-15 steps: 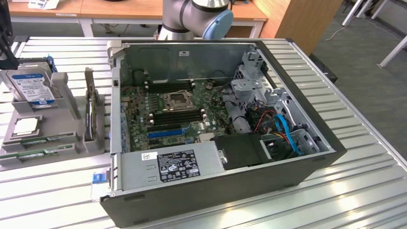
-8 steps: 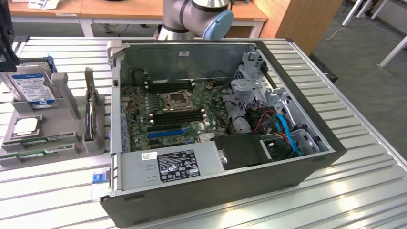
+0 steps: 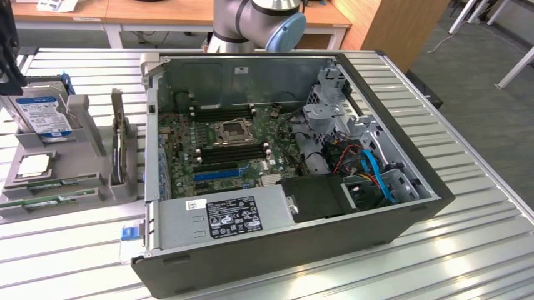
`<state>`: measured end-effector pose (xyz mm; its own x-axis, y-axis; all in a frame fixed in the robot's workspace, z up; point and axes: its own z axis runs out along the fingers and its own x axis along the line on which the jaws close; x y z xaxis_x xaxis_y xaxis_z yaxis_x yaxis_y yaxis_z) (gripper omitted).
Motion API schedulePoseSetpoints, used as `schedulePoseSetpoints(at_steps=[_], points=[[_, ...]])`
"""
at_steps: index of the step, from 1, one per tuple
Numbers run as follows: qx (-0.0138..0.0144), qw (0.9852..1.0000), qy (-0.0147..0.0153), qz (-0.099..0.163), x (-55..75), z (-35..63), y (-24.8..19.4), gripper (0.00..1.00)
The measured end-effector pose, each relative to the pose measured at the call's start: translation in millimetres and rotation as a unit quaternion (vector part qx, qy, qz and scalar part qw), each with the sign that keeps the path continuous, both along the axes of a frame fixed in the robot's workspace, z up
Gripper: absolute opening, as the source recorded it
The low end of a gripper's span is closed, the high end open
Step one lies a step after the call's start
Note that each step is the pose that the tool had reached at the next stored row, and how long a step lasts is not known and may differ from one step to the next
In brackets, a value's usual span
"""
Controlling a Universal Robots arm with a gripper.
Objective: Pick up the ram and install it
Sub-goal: 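Pick up the ram and move it above insertion slot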
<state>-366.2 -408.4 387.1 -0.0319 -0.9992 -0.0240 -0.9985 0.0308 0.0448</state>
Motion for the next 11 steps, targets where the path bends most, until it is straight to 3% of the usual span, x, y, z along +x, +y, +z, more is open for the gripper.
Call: schedulePoseSetpoints(at_steps=[11], points=[[0.0,1.0,0.0,0.0,0.1,-19.0,0.0,0.24]])
